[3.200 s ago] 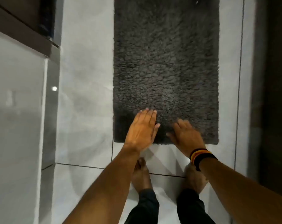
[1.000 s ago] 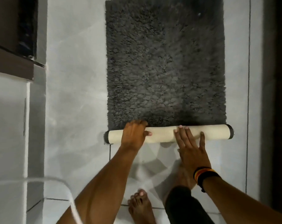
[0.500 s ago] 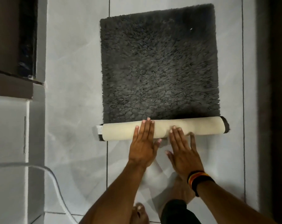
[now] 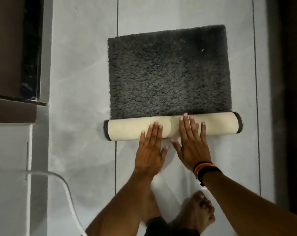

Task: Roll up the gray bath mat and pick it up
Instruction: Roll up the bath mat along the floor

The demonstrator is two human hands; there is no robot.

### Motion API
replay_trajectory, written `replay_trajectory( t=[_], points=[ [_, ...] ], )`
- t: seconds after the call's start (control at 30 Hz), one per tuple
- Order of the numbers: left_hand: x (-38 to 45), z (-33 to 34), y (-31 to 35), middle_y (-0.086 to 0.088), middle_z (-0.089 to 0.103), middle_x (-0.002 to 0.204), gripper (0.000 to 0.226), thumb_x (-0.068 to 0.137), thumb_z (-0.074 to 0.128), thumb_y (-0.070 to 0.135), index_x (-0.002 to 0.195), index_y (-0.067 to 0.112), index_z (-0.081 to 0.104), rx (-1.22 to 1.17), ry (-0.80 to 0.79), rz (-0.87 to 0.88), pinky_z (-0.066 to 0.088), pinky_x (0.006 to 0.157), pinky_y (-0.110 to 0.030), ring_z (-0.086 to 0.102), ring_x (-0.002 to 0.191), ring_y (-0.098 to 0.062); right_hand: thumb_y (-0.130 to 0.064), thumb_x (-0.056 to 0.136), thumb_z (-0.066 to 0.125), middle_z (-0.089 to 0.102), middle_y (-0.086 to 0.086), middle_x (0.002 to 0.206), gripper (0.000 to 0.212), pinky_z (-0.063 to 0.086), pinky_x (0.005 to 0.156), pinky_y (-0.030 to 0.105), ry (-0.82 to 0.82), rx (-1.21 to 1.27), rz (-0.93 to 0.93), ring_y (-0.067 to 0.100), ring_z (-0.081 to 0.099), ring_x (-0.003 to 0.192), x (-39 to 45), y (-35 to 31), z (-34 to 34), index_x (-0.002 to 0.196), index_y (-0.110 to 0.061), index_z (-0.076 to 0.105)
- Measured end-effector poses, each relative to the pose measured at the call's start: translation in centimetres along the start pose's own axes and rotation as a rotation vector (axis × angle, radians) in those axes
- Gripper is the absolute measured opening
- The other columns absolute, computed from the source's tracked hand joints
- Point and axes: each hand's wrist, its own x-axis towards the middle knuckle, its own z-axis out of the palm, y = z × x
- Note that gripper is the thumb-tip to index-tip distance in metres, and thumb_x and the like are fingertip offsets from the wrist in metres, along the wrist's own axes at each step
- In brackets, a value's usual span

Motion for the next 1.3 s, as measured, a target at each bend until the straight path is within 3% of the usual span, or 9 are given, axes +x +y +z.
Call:
replay_trajectory(
  t=[0.13,0.3,0.5,0.63,0.77,0.93,1.07,1.2,1.3],
  points=[
    [4.3,-4.0,0.2,-0.007,-0.013,0.177,0.074,0.109,0.019,0.052,0.167,0.012,-0.004,-0.044,-0.011,-0.032,-0.002,0.133,-0.048,-0.014,0.163,-0.02,-0.061,0.102,0.013,-0.003,0.007,0.171,0.077,0.014,0.124,0.061,-0.137,0.033,0.033,0.023,-0.005,0.158,-1.9,-1.2,0.2,0.161,-0.013,0.002],
    [4.0,-6.7,-0.5,-0.006,-0.004,0.177,0.072,0.11,0.024,0.05,0.168,0.012,0.005,-0.075,0.077,0.065,-0.001,0.134,-0.044,-0.009,0.164,-0.02,-0.065,0.094,-0.003,-0.02,0.002,0.169,0.081,0.003,0.126,0.057,-0.181,0.029,0.084,0.02,-0.019,0.155,3.6,-1.8,-2.3,0.159,-0.017,-0.015],
    [4.5,-6.5,-1.2,-0.004,0.001,0.177,0.071,0.11,0.019,0.054,0.168,0.014,0.01,-0.042,0.022,0.033,0.007,0.134,-0.046,-0.007,0.164,-0.018,-0.062,0.1,0.008,-0.015,0.007,0.17,0.078,-0.002,0.126,0.057,-0.126,0.059,0.107,0.023,-0.014,0.156,11.1,-1.4,-5.2,0.16,-0.015,-0.009],
    [9.5,-9.0,-1.3,-0.005,-0.002,0.177,0.073,0.108,0.019,0.053,0.168,0.013,0.006,-0.005,0.06,-0.024,0.002,0.134,-0.049,-0.007,0.164,-0.022,-0.054,0.102,0.026,-0.001,0.013,0.171,0.077,0.009,0.126,0.059,0.045,0.057,0.088,0.028,0.0,0.158,10.9,-1.1,-5.2,0.161,-0.01,0.003],
    [14.4,-12.3,-0.9,-0.009,-0.012,0.177,0.075,0.11,0.024,0.049,0.167,0.009,-0.005,0.013,-0.001,-0.082,-0.004,0.132,-0.052,-0.013,0.164,-0.024,-0.052,0.101,0.024,0.004,0.012,0.171,0.076,0.014,0.124,0.061,-0.075,0.061,0.138,0.028,0.005,0.157,10.1,-0.7,-5.0,0.161,-0.01,0.003],
    [16.1,-15.3,0.4,-0.005,-0.017,0.176,0.077,0.104,0.007,0.056,0.166,0.015,-0.01,0.014,0.054,-0.034,-0.01,0.132,-0.046,-0.017,0.162,-0.022,-0.053,0.101,0.015,-0.014,0.009,0.17,0.075,0.007,0.125,0.061,-0.145,0.014,0.11,0.027,-0.011,0.156,16.0,0.7,-8.5,0.158,-0.014,-0.015],
    [16.1,-14.5,1.5,0.002,-0.022,0.174,0.073,0.108,0.014,0.056,0.167,0.022,-0.011,0.009,-0.039,-0.074,-0.01,0.132,-0.045,-0.022,0.161,-0.017,-0.051,0.104,0.023,-0.018,0.008,0.17,0.076,0.0,0.125,0.061,-0.171,0.067,0.134,0.026,-0.016,0.156,21.6,1.0,-11.4,0.158,-0.015,-0.016],
    [19.3,-14.9,1.1,0.001,-0.025,0.174,0.074,0.108,0.015,0.057,0.166,0.022,-0.014,0.085,-0.105,-0.109,-0.026,0.125,-0.04,-0.025,0.16,-0.021,-0.049,0.105,0.022,-0.019,0.008,0.169,0.074,-0.004,0.126,0.058,-0.216,0.083,0.126,0.025,-0.017,0.156,25.5,1.3,-13.5,0.159,-0.013,-0.015],
    [21.7,-16.8,0.4,0.001,-0.031,0.172,0.075,0.107,0.013,0.058,0.165,0.021,-0.019,0.075,-0.086,-0.093,-0.028,0.125,-0.041,-0.034,0.156,-0.02,-0.044,0.106,0.029,-0.013,0.006,0.169,0.071,-0.002,0.128,0.05,-0.048,0.187,0.076,0.023,-0.011,0.157,24.6,1.8,-14.2,0.16,-0.014,-0.006]
  ],
)
